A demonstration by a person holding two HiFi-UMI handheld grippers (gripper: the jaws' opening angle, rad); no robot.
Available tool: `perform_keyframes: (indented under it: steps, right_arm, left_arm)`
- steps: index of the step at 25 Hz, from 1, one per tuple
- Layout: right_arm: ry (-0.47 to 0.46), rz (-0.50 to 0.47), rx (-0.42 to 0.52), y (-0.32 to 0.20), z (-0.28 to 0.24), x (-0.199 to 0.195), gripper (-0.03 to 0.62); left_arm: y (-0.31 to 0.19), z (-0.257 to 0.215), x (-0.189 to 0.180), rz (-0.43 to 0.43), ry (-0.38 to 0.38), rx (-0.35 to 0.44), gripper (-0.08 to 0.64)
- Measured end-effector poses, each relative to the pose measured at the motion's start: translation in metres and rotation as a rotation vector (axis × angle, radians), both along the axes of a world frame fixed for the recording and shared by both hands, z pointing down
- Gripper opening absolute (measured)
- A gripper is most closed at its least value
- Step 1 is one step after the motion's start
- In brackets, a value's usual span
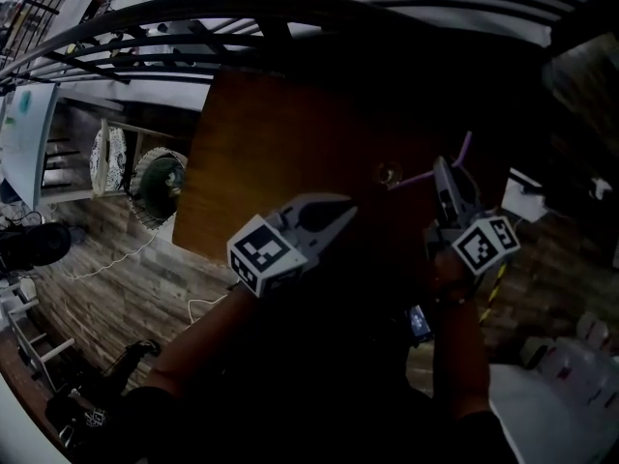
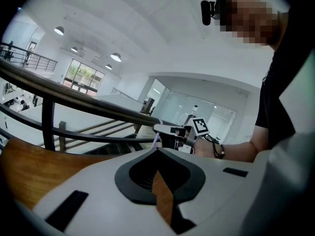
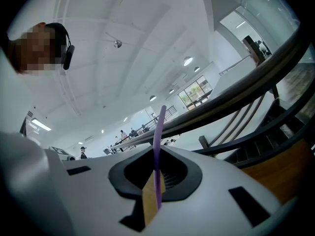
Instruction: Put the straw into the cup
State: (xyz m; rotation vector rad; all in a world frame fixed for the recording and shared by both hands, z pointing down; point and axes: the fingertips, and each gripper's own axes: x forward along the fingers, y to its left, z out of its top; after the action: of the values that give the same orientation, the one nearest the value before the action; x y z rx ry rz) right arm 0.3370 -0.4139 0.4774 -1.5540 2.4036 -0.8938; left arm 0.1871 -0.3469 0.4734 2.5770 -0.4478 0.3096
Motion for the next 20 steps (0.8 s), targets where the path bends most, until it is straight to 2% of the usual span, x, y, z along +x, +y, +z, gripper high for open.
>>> perform_keyframes:
  steps: [12, 20]
  right_arm:
    - [0.025, 0.017, -0.038, -0.022, 0.046, 0.01, 0.031]
    - [0.033, -0.003, -0.07, -0.018, 0.072, 0.0, 0.031]
  left_arm:
    - [-0.004, 0.018, 0.005, 0.01, -0.012, -0.031, 0.011]
    - [-0.003, 0.023, 0.003, 0.008, -0.018, -0.044, 0.011]
